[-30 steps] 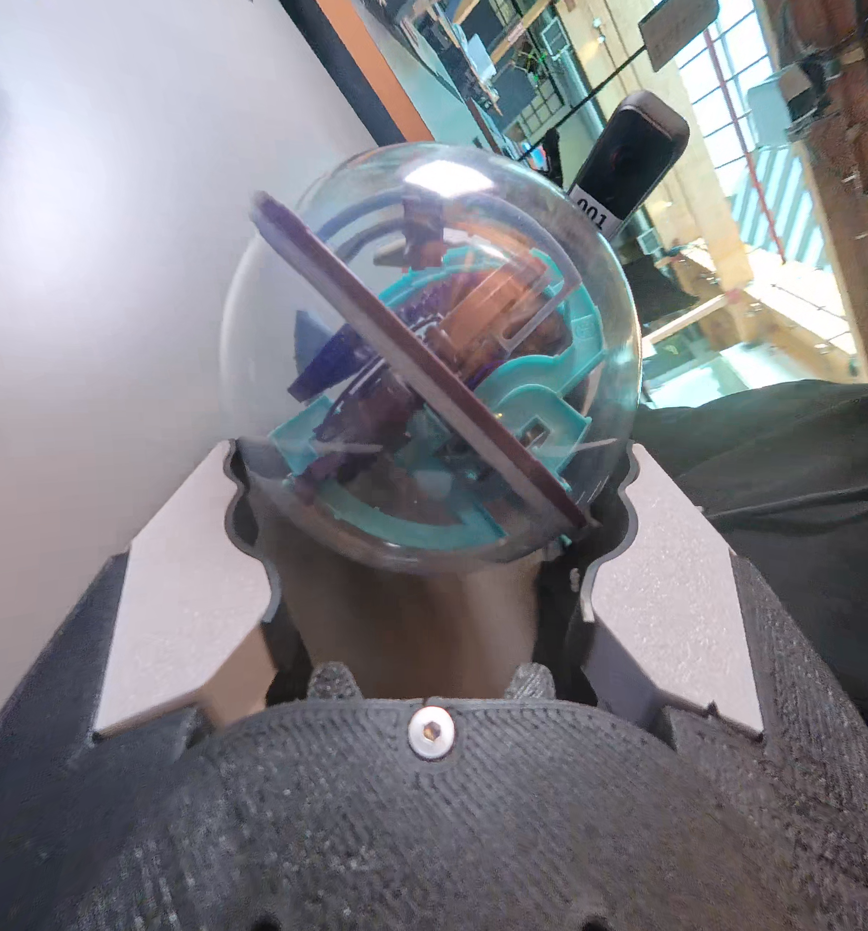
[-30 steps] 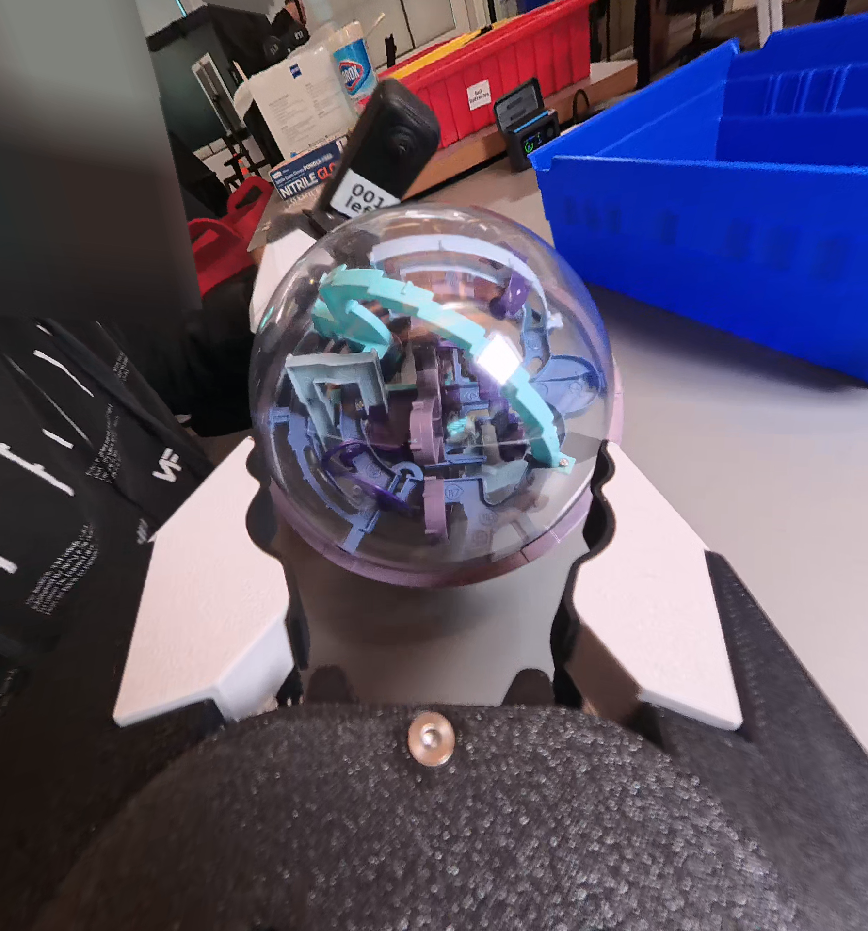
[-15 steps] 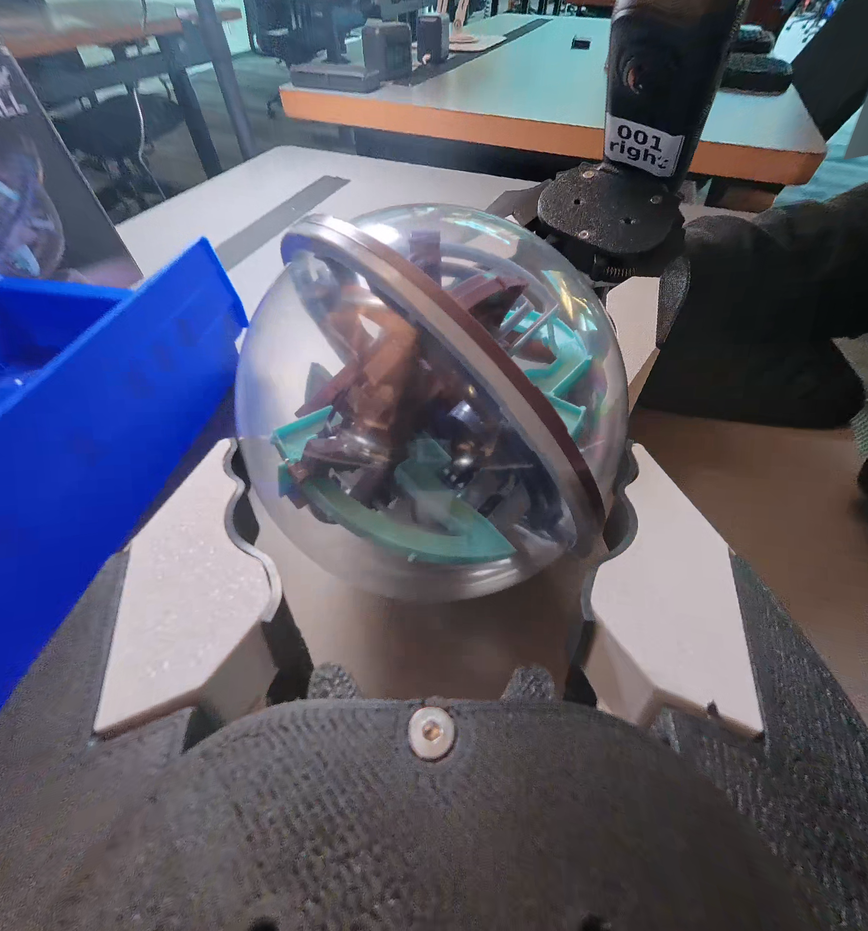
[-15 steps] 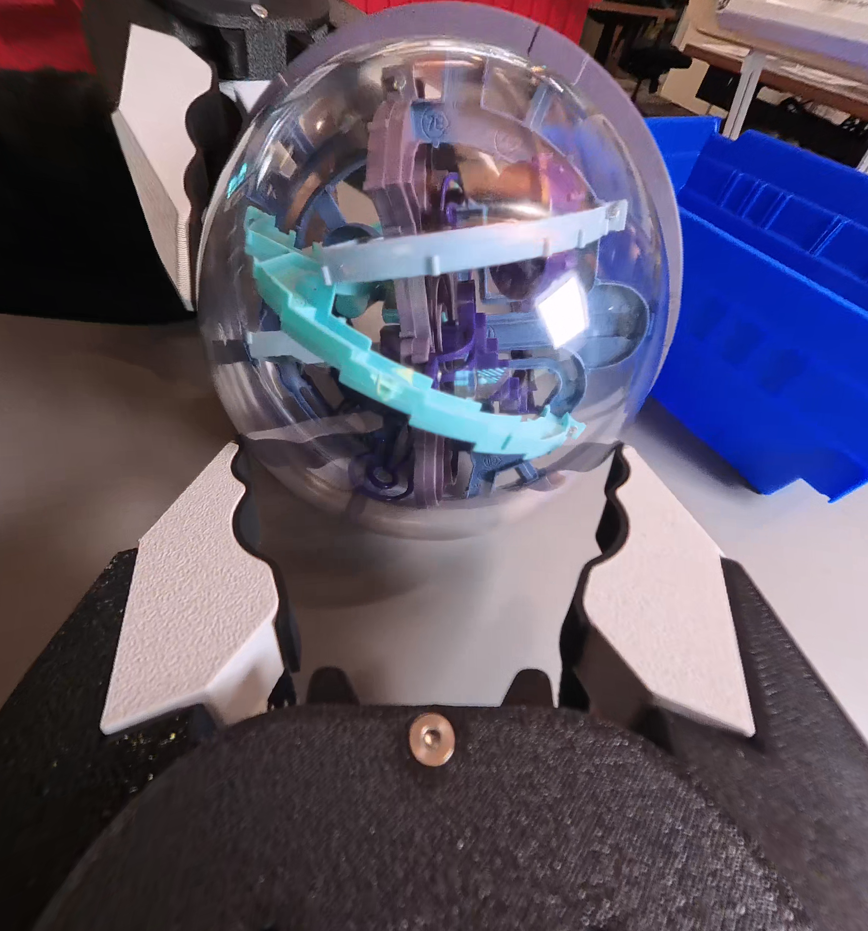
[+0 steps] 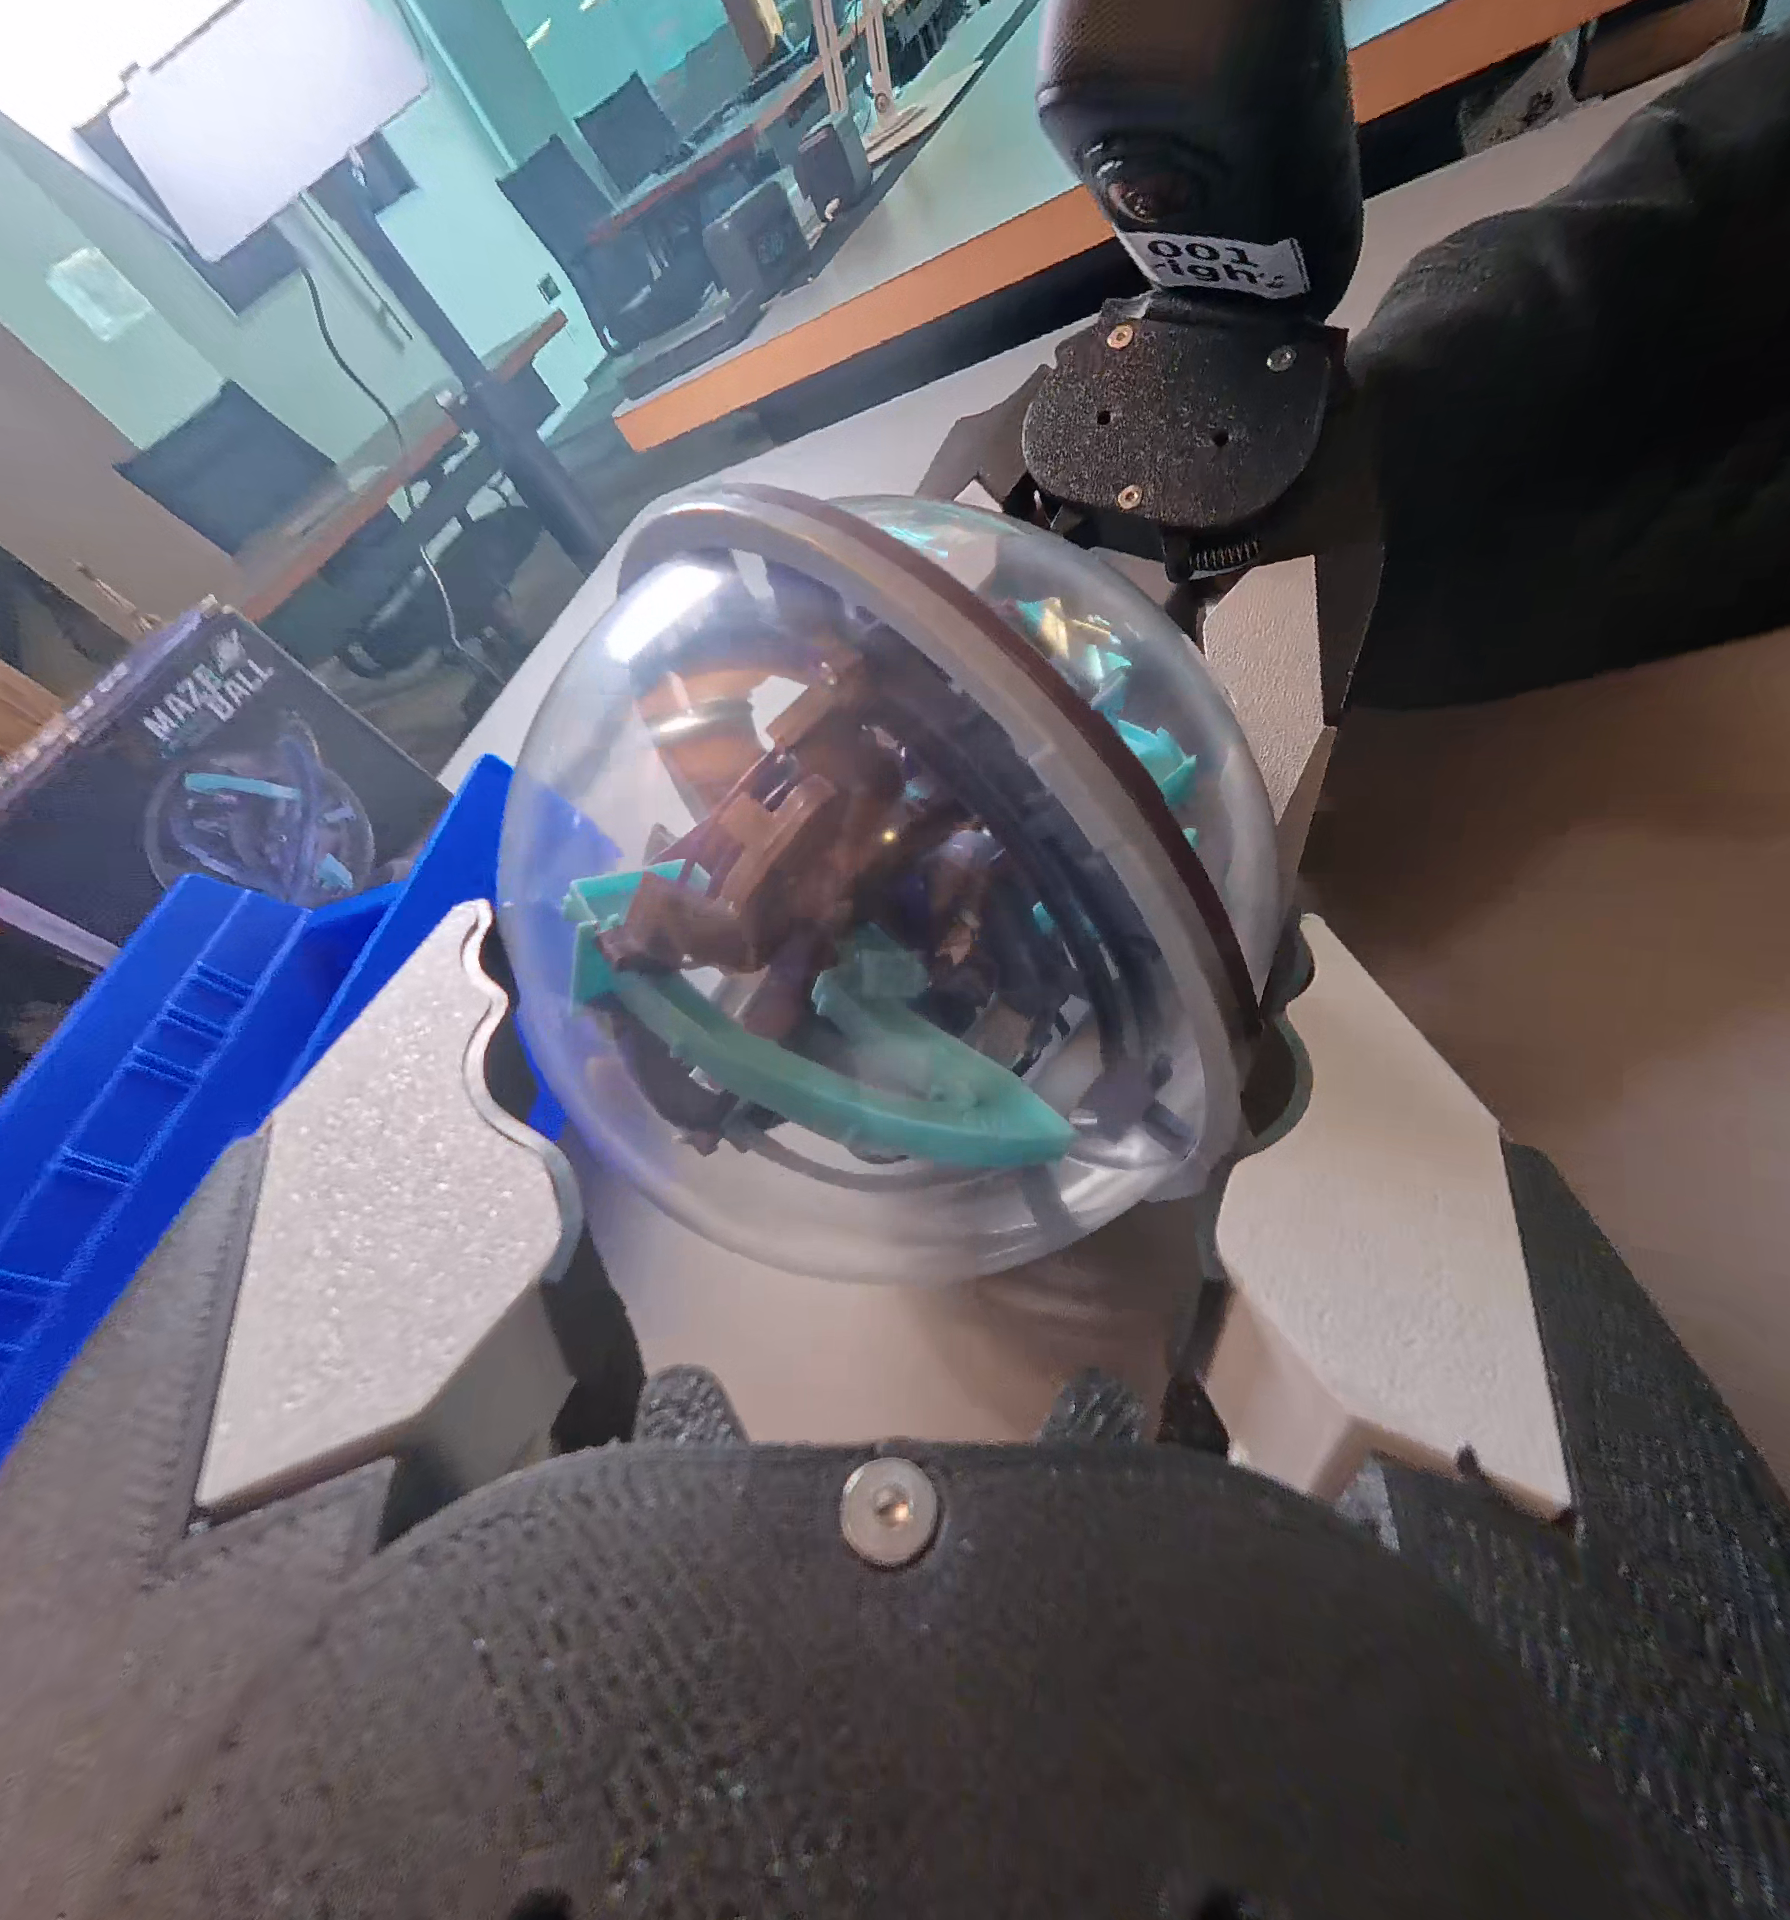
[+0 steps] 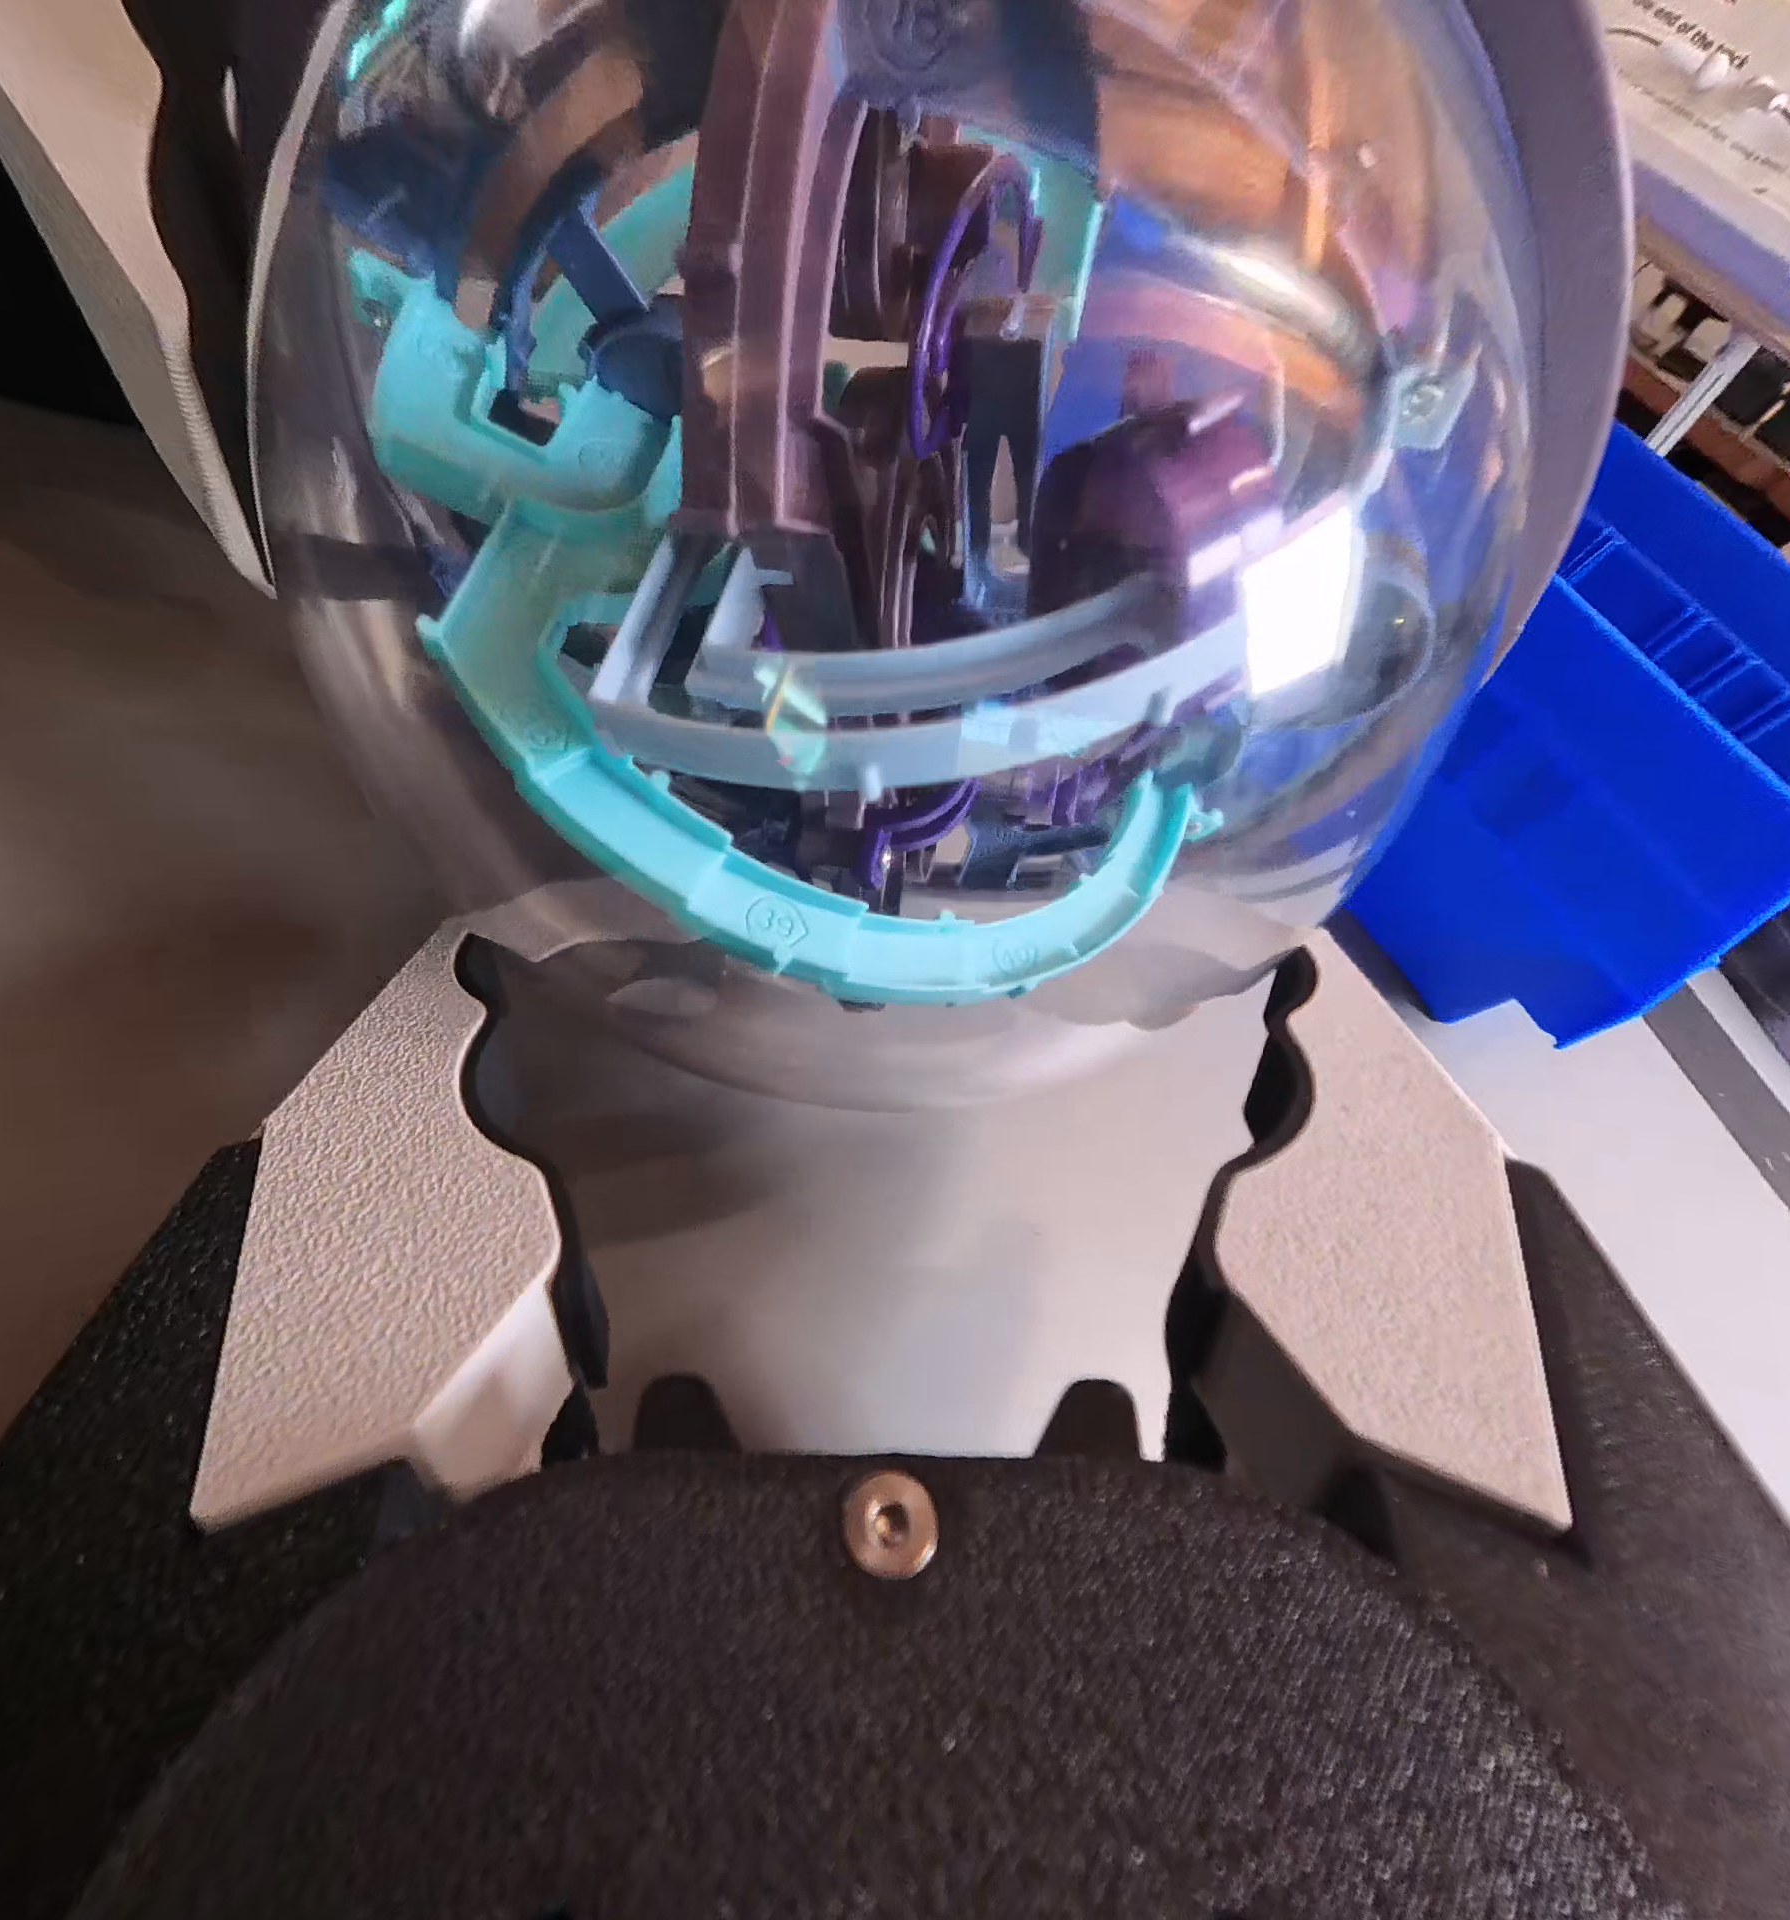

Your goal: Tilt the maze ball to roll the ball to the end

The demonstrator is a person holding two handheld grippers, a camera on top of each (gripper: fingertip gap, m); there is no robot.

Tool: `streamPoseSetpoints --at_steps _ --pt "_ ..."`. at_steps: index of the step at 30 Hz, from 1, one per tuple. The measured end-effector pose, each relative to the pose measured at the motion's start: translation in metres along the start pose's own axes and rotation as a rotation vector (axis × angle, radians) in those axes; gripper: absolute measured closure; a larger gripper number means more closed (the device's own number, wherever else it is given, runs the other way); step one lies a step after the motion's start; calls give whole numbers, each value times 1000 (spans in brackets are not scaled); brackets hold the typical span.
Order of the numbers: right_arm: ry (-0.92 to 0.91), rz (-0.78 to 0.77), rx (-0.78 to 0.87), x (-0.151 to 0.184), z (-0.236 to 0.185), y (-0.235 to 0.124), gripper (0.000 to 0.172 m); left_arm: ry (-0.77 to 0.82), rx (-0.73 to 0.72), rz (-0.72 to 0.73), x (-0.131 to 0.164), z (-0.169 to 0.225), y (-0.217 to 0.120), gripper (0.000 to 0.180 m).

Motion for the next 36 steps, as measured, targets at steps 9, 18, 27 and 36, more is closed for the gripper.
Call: streamPoseSetpoints --at_steps 9,18,27,36 --pt "-81 30 27 -4 -8 -7 38 73 -30 80 6 10 -10 42" --pt "8 100 -52 -15 -15 -13 47 -141 101 136 16 0 -21 42" --pt "46 113 -93 -16 -17 -16 55 -254 193 178 21 -4 -25 42" --pt "114 156 -168 -19 -18 -22 61 -365 303 200 30 -7 -28 42"
Point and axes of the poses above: each gripper's, where its closed fingertips meet, y out along the fingers, x out of its underside, z = x × y across the jaws, the point moved 4 cm from there along -y, back along the fingers, and after that the axes turned 6 degrees about -z, right-handed, at the moved point
